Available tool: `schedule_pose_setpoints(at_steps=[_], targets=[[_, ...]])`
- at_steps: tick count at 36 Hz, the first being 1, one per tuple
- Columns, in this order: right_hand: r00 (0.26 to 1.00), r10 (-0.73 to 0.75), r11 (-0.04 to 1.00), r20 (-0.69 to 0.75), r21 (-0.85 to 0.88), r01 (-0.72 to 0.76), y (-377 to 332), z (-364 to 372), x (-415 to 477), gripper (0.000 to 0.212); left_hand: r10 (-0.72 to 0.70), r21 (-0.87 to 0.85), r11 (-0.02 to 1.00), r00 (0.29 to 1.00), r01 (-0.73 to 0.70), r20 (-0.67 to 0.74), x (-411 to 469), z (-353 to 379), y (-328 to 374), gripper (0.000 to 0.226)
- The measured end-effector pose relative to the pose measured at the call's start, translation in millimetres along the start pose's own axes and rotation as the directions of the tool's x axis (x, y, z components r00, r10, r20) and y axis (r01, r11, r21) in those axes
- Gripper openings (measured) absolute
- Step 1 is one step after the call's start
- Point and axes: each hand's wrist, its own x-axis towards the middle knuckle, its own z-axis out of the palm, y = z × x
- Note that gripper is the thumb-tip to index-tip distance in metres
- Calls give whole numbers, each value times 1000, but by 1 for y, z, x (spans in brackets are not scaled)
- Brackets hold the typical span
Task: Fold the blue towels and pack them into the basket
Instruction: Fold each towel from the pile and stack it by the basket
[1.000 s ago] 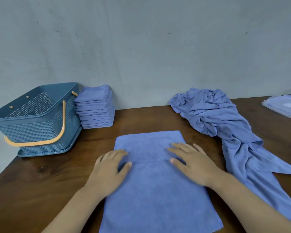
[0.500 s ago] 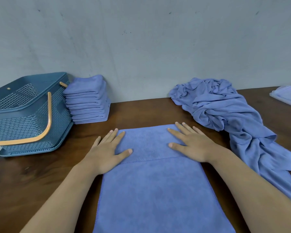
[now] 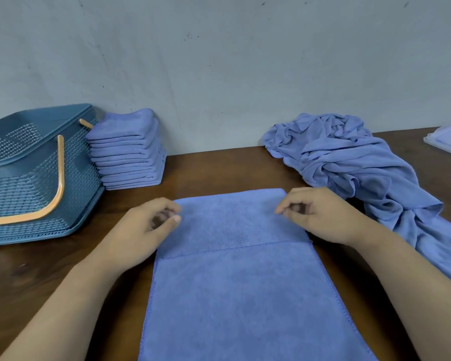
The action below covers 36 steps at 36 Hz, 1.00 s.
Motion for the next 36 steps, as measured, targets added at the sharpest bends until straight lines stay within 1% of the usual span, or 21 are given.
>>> schedule_pose_setpoints(at_steps=[2, 4, 6, 9, 12, 17, 20, 23, 27, 29, 32, 34, 36], targets=[[993, -9, 1000, 118, 21, 6, -7, -1, -4, 27, 53, -72, 996, 990, -44, 130, -3, -1, 6, 18], [977, -13, 1000, 211, -6, 15, -11, -1, -5, 24, 71, -65, 996, 963, -56, 262, -5, -1, 10, 11], [964, -13, 1000, 264, -2, 14, -16, -1, -6, 20, 66, -30, 998, 941, -59, 332, -7, -1, 12, 3], [957, -16, 999, 291, -27, 25, -20, -2, -7, 18, 50, -27, 999, 925, -43, 376, -8, -4, 14, 10], [949, 0, 997, 316, -72, 24, -22, -4, -8, 19, 26, 14, 999, 914, -35, 405, -9, -8, 16, 15], [929, 28, 987, 369, -159, 33, -27, -6, -11, 18, -68, 114, 993, 893, 19, 446, -12, -17, 19, 17], [927, 45, 971, 371, -234, 46, -28, -6, -12, 16, -112, 180, 983, 872, 28, 476, -13, -20, 21, 15], [924, 44, 950, 379, -302, 79, -29, -5, -12, 12, -118, 157, 987, 859, 45, 498, -14, -21, 23, 14], [916, 48, 947, 399, -309, 85, -34, -6, -14, 12, -82, 63, 996, 868, 59, 490, -15, -26, 26, 14], [904, 52, 971, 425, -232, 53, -37, -9, -14, 11, -29, -46, 997, 872, 59, 490, -15, -29, 29, 14], [886, 1, 998, 463, 50, -27, -42, -16, -15, 8, 88, -289, 956, 889, 51, 448, -16, -34, 35, 17], [902, -61, 970, 428, 237, -47, -44, -20, -14, 6, 128, -482, 872, 914, 80, 384, -19, -34, 38, 21], [944, -72, 917, 321, 393, -64, -45, -20, -10, 6, 114, -656, 748, 954, 102, 278, -19, -31, 37, 27]])
